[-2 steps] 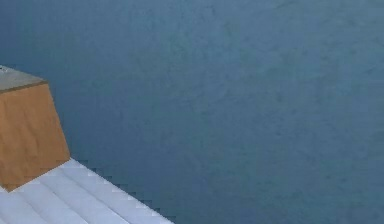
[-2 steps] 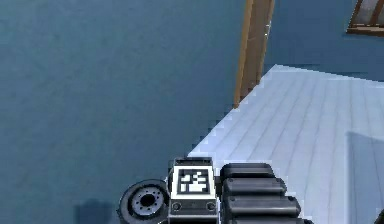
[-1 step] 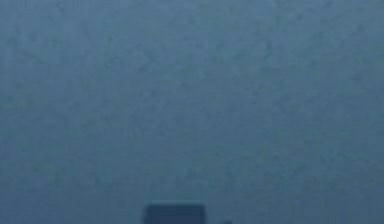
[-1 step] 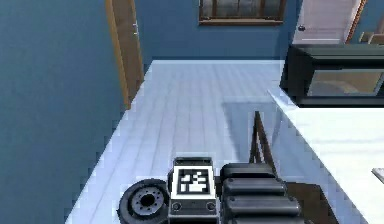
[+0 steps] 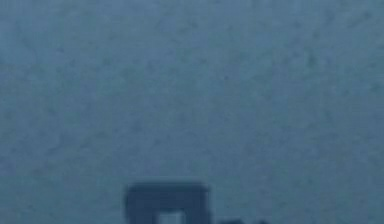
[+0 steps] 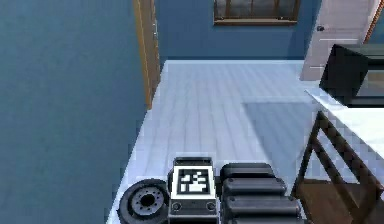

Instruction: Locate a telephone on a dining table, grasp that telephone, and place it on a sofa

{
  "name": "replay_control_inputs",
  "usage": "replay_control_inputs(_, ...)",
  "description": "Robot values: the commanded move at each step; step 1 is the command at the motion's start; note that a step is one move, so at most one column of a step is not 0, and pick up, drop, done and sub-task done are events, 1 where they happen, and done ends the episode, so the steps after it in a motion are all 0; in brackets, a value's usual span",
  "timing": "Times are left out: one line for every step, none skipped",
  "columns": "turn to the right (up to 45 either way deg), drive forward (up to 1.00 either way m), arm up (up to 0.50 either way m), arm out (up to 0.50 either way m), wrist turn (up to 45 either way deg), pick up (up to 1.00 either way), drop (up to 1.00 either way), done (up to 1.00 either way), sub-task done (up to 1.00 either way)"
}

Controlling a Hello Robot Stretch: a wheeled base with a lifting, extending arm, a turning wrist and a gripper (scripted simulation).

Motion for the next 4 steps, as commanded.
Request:
replay_control_inputs(45.0, 0.0, 0.0, 0.0, 0.0, 0.0, 0.0, 0.0, 0.0)
replay_control_inputs(39.0, 0.0, 0.0, 0.0, 0.0, 0.0, 0.0, 0.0, 0.0)
replay_control_inputs(3.0, 0.0, 0.0, 0.0, 0.0, 0.0, 0.0, 0.0, 0.0)
replay_control_inputs(0.0, 0.9, 0.0, 0.0, 0.0, 0.0, 0.0, 0.0, 0.0)
